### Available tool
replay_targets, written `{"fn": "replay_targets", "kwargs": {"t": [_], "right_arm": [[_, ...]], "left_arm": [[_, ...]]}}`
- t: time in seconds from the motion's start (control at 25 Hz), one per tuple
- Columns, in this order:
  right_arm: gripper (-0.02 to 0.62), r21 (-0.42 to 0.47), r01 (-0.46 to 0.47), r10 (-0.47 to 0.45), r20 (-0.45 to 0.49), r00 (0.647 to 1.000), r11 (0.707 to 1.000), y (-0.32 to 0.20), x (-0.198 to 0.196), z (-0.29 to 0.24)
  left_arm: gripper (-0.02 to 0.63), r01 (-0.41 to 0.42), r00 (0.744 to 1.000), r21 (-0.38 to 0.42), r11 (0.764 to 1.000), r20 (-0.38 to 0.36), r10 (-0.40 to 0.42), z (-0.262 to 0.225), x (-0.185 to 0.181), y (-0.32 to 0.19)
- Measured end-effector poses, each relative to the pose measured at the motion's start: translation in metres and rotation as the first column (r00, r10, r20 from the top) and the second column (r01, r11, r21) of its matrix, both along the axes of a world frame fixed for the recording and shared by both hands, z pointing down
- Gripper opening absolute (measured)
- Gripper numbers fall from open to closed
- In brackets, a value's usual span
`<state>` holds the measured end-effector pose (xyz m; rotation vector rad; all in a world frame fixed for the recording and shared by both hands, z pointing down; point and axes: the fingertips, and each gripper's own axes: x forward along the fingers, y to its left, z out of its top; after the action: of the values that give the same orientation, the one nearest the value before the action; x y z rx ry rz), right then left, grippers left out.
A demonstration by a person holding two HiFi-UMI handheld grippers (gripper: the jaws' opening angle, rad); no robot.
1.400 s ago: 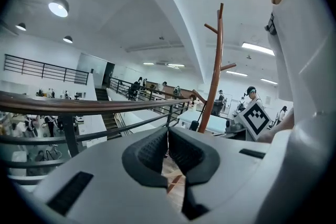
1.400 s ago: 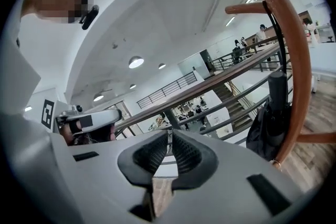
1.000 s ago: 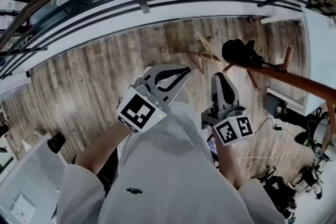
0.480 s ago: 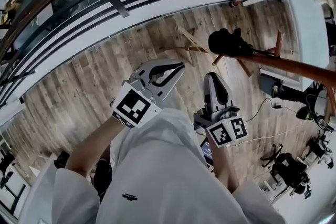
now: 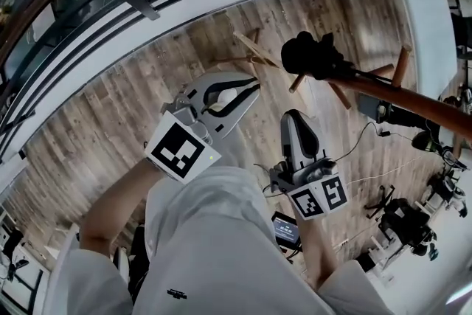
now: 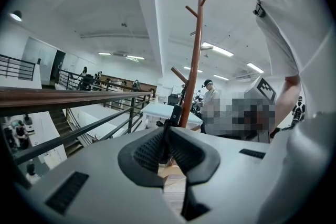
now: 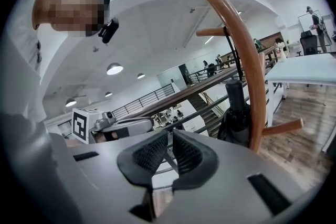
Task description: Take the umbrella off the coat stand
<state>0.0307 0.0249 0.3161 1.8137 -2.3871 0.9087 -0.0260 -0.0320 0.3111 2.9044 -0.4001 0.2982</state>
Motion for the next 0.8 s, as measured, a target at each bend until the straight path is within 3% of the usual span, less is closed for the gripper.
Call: {"fn": "replay_targets", "kwargs": {"t": [0.28, 0.52, 0.6, 0.8], "right_arm": [[0.051, -0.026, -0.043, 0.043, -0.001, 0.999, 0.999, -0.023, 0.006, 0.046], [0.051, -0.033, -0.068, 0.068, -0.002, 0.998, 0.997, -0.035, 0.011, 0.061], [0.052, -0.038, -0.077, 0.077, -0.008, 0.997, 0.996, -0.038, 0.014, 0.067], [0.051, -0.054, -0.109, 0.110, 0.003, 0.994, 0.993, -0.042, 0.027, 0.088]], "left_arm": [[0.023, -0.067, 0.998, 0.004, 0.998, 0.015, 0.067, 0.045, 0.017, -0.021], [0.031, -0.070, 0.997, -0.023, 0.997, -0.039, 0.069, 0.060, 0.030, -0.033], [0.086, -0.094, 0.995, -0.029, 0.995, -0.039, 0.093, 0.068, 0.035, -0.038], [0.154, -0.134, 0.990, -0.009, 0.991, -0.041, 0.134, 0.090, 0.052, -0.051]]}}
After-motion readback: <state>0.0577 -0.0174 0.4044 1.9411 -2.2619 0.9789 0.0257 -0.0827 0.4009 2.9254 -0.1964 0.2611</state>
